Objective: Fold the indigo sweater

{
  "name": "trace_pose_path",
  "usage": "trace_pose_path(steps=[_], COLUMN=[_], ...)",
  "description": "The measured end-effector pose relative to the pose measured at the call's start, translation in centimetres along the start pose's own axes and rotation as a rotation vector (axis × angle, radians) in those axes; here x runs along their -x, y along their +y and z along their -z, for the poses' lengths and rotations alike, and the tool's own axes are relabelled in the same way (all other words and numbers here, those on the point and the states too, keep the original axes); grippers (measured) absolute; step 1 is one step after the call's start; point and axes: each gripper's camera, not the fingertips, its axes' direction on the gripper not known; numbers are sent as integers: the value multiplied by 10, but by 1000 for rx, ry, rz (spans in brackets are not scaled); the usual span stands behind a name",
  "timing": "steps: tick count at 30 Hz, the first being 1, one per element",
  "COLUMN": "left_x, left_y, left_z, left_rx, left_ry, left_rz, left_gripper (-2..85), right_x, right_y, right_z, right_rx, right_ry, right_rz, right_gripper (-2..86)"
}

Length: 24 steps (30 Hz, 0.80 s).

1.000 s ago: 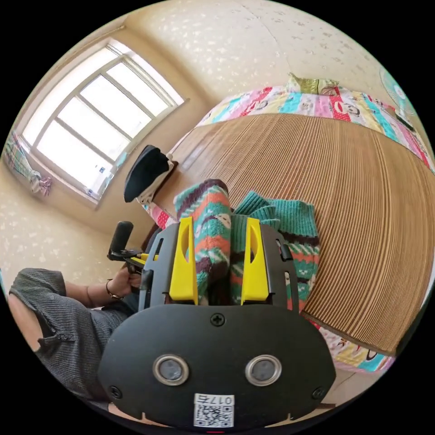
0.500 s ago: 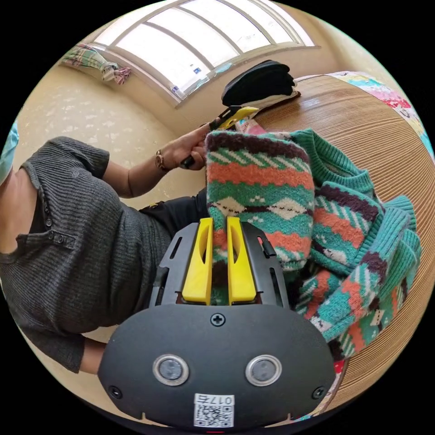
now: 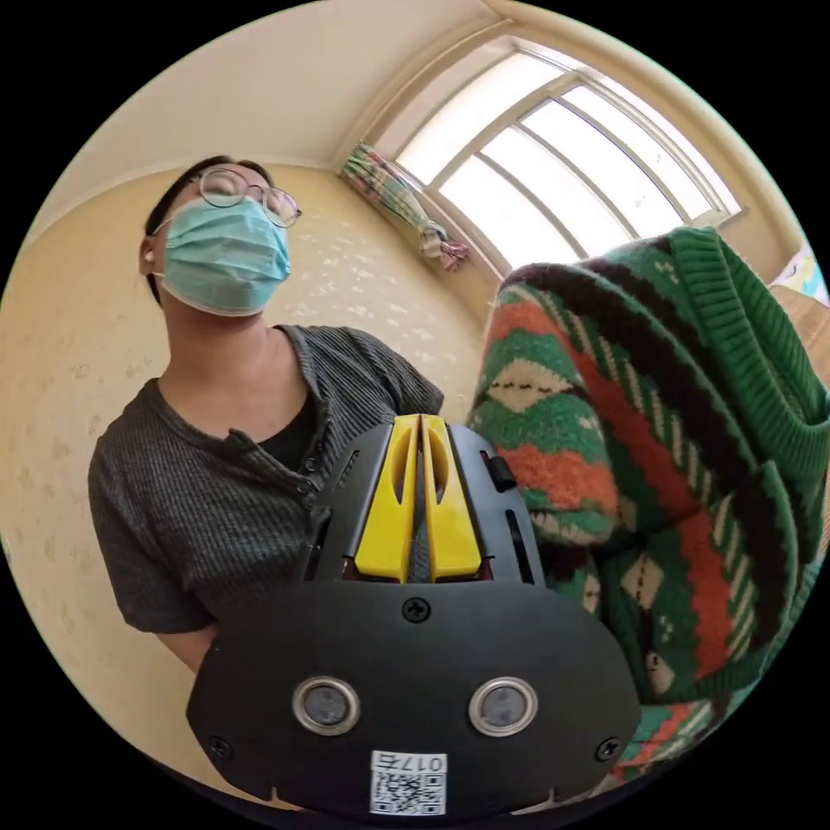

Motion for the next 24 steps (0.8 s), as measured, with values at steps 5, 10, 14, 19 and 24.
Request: trace_pose_path(steps=[5,10,14,19,24], left_x=[-74,-128,-139,-131,-112], left_y=[-32,-3,18,36,52], left_z=[-52,-86,-113,-151,-180], left_rx=[97,-8,-118,-190,-231], left_ry=[359,614,788,904,957], left_rz=[-417,-590,-649,-606,-591], left_gripper=[32,31,31,30,31], right_x=[26,-4,-38,-61,-75], right_y=[-1,26,40,29,20], right_z=[45,72,102,119,119], right_rx=[-25,39,-34,47,103], right_ry=[462,961,955,930,692], right_rz=[-47,-289,-370,-327,-269], right_gripper=[13,44,124,213,124])
